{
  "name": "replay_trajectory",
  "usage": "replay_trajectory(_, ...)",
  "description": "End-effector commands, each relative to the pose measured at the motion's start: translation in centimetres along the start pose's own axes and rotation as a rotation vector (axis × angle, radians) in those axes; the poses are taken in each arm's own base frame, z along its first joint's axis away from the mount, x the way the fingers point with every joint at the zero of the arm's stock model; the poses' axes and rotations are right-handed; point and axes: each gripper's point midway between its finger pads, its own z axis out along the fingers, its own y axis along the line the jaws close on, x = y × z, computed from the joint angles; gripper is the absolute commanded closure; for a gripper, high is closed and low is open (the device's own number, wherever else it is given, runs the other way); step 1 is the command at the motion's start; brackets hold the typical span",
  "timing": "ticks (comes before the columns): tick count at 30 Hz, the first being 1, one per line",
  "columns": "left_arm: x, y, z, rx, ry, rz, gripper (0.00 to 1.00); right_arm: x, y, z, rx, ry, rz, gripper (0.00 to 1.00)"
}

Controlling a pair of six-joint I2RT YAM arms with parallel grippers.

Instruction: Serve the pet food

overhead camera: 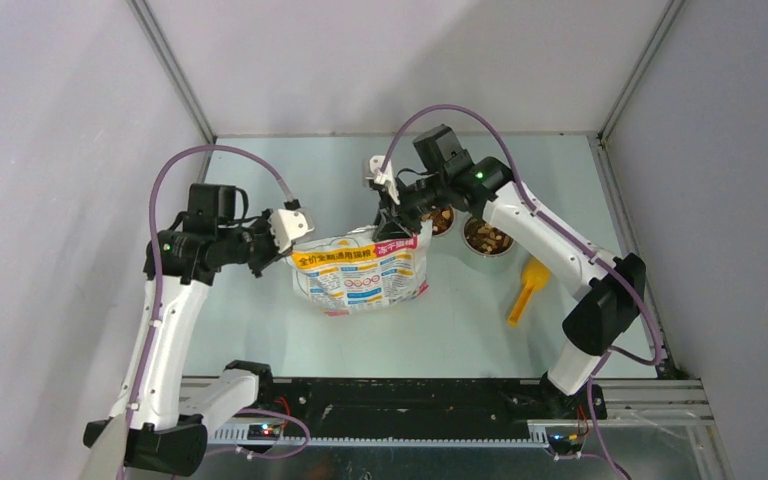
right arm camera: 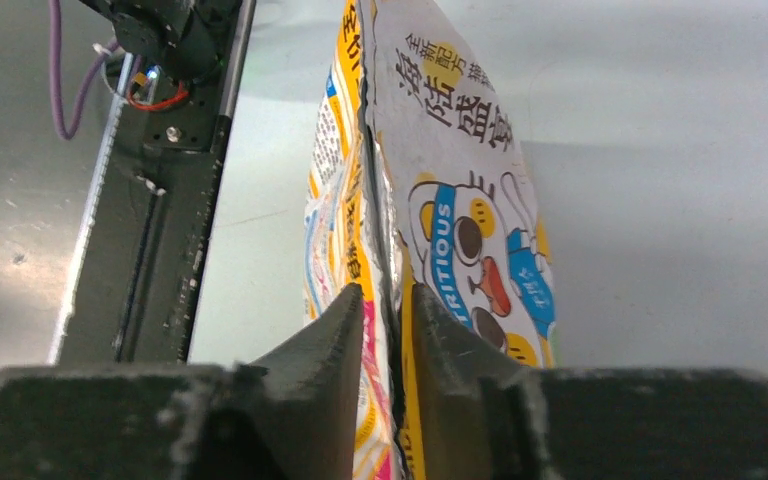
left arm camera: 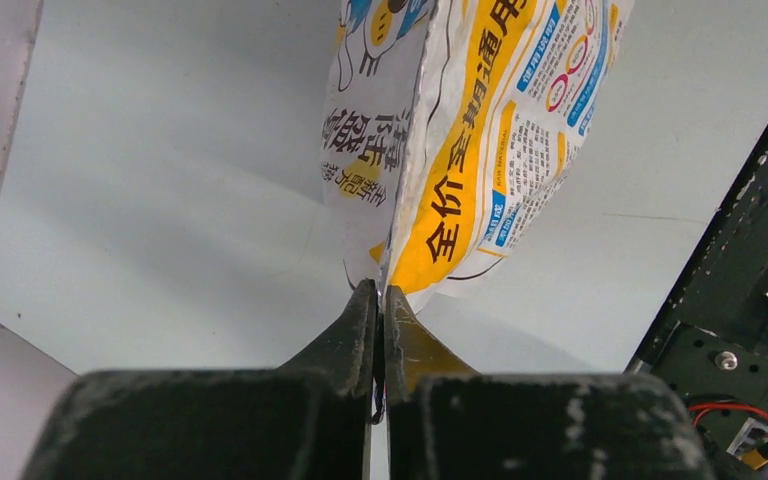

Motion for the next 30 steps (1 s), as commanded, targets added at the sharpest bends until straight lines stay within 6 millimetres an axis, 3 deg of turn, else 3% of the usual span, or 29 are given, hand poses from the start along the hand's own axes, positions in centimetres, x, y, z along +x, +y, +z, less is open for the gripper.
replay_trajectory(1,-1.5,1.9,-1.2,-0.119,-0.071,-0.030,0.97,-3.6,0.8,-1.1,-0.012,-0.074,-0.061,0.66)
replay_trajectory(4,-2.0,1.6,-0.7,-0.108,-0.111,-0.065,0.99,-3.9,1.6,0.7,-0.041,-0.061,-0.084,0.54)
replay_trajectory(12,-2.1,1.3,-0.4,-0.115,-0.144,-0.109,1.00,-4.5,1.3,3.5,-0.024,-0.039,-0.138,0.54)
replay_trajectory(14,-2.2,1.4,-0.5,-0.119,-0.148,-0.108,1.00,-4.8,1.0,3.8,-0.021,-0.044,-0.137,0.69)
replay_trajectory(15,-2.2,1.4,-0.5,-0.119,-0.147,-0.109,1.00,-4.8,0.9,4.0,-0.020,-0.042,-0.137,0.84)
replay_trajectory(17,-2.1,1.4,-0.5,-0.120,-0.144,-0.108,1.00,-4.7,0.6,4.0,-0.005,-0.035,-0.143,0.99)
replay_trajectory(18,-2.1,1.4,-0.5,-0.120,-0.141,-0.106,1.00,-4.4,0.3,3.9,0.009,-0.021,-0.148,1.00)
replay_trajectory(20,-2.0,1.5,-0.6,-0.126,-0.136,-0.104,1.00,-4.0,0.0,3.4,0.029,-0.006,-0.152,1.00)
replay_trajectory(23,-1.9,1.8,-0.8,-0.135,-0.133,-0.105,1.00,-3.5,-0.6,1.8,0.062,0.009,-0.146,0.66)
replay_trajectory(24,-1.8,1.8,-0.8,-0.138,-0.133,-0.108,1.00,-2.7,-0.9,1.2,0.077,0.032,-0.143,0.63)
replay_trajectory(25,-1.8,1.9,-0.7,-0.139,-0.135,-0.110,1.00,-2.4,-0.8,0.7,0.085,0.042,-0.146,0.68)
replay_trajectory(27,-1.7,2.0,-0.6,-0.140,-0.139,-0.122,1.00,-1.2,-0.4,-0.7,0.073,0.062,-0.140,0.96)
replay_trajectory(29,-1.7,2.1,-0.5,-0.138,-0.146,-0.134,1.00,-0.5,-0.5,-2.0,0.086,0.060,-0.114,1.00)
replay_trajectory(30,-1.6,2.2,-0.3,-0.140,-0.146,-0.139,1.00,-0.6,-0.7,-3.0,0.107,0.055,-0.113,0.91)
